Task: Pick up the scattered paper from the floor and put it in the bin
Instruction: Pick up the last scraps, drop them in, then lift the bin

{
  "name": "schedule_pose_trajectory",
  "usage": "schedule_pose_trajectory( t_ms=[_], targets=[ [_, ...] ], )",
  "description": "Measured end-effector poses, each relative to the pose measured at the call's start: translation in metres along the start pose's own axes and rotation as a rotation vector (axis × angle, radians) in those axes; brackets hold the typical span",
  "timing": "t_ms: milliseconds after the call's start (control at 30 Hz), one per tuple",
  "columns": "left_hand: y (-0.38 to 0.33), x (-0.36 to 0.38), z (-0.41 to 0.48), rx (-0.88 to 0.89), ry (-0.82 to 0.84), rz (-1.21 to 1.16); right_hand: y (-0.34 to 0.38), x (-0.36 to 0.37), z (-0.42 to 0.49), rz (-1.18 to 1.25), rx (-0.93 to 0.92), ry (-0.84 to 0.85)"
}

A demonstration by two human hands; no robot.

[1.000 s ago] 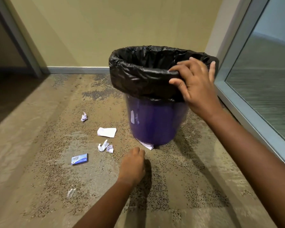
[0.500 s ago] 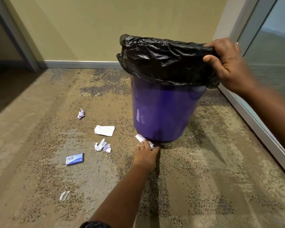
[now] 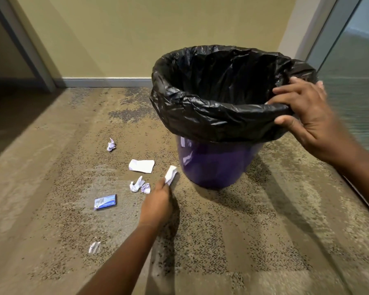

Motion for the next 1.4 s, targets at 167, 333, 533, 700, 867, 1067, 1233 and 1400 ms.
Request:
schedule_pose_trajectory(
  t_ms=[167, 333, 533, 700, 867, 1067, 1233, 1400],
  targets=[
    [0.011, -0.081, 0.017, -0.232, -0.47, -0.421, 0.009, -0.006, -0.009, -0.005, 0.02, 0.017],
    [-0.019, -0.216, 0.025, -0.187, -1.088, -0.749, 0.048, -0.017, 0.004, 0.065, -0.021, -0.132],
    [-0.092, -0.284, 0.018, 0.267, -1.037, -0.57, 0.069, -0.024, 0.025, 0.151, 0.1, -0.31],
    [-0.119, -0.249, 0.028, 0.329, -0.63, -0.423, 0.077, -0.013, 0.032, 0.107, 0.197, -0.253],
    [-0.099, -0.236, 0.017, 0.305, -0.604, -0.551, 0.1, 0.001, 0.024, 0.123, 0.207, -0.24],
    [-0.015, -0.203, 0.0, 0.142, -0.722, -0.321, 0.159, 0.052, -0.007, 0.159, -0.109, -0.131],
    [0.081, -0.093, -0.017, -0.204, 0.104, 0.114, 0.176, 0.167, -0.034, 0.221, 0.027, 0.357],
    [0.141, -0.049, -0.062, -0.478, 0.363, 0.094, 0.177, 0.267, -0.053, 0.166, 0.23, 0.707]
  ],
)
Point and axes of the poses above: each hand's wrist, its own z-axis towards the middle knuckle, its own x-axis out of the palm, y = z × x, the point moved 6 cm from there along z, towards the middle knuckle, and after that the axes turned 8 degrees about -y, right-handed, at the moved point
